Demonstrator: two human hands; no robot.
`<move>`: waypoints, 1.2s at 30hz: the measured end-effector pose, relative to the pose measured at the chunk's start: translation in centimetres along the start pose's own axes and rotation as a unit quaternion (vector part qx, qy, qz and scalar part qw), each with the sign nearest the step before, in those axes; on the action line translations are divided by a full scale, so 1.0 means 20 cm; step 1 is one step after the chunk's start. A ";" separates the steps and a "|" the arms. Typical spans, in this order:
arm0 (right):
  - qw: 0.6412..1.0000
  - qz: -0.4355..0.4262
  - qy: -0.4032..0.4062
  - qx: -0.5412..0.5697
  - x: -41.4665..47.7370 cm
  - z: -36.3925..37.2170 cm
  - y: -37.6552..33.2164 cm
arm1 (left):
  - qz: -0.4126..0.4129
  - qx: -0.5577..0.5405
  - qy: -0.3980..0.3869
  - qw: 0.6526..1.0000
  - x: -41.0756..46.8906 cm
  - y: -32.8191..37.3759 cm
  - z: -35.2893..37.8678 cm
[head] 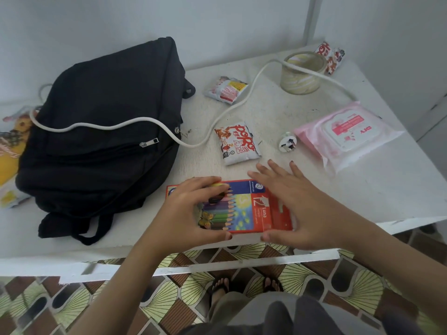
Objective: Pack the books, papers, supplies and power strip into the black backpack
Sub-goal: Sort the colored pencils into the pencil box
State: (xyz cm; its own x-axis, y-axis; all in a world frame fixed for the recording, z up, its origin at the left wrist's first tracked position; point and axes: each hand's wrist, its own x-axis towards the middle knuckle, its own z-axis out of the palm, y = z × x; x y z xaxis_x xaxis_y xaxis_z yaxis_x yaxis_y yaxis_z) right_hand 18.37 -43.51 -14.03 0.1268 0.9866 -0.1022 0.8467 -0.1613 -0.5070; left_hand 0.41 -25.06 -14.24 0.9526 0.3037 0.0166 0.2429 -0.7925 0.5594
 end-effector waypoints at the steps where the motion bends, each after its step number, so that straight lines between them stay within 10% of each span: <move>1: 1.000 -0.005 -0.003 -0.015 0.00 0.01 -0.02 | 0.006 0.009 0.005 1.000 0.00 0.01 0.00; 17: 0.993 -0.014 0.118 -0.002 0.00 0.08 -0.01 | -0.040 0.067 0.008 0.997 -0.03 0.00 -0.09; 27: 0.986 -0.055 0.154 -0.034 0.12 0.05 -0.15 | 0.088 0.144 0.047 0.985 0.01 0.04 -0.31; 36: 0.927 0.135 0.347 -0.032 0.32 0.14 -0.33 | 0.063 0.103 0.109 0.987 0.04 -0.33 -0.57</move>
State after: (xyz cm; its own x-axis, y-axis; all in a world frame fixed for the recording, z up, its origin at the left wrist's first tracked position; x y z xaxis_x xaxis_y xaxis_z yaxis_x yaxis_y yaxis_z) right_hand 12.11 -36.28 -13.61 0.6226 0.6901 0.3688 0.7613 -0.4252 -0.4895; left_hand -2.62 -13.47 -8.43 0.9213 0.2838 0.2658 0.1779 -0.9155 0.3609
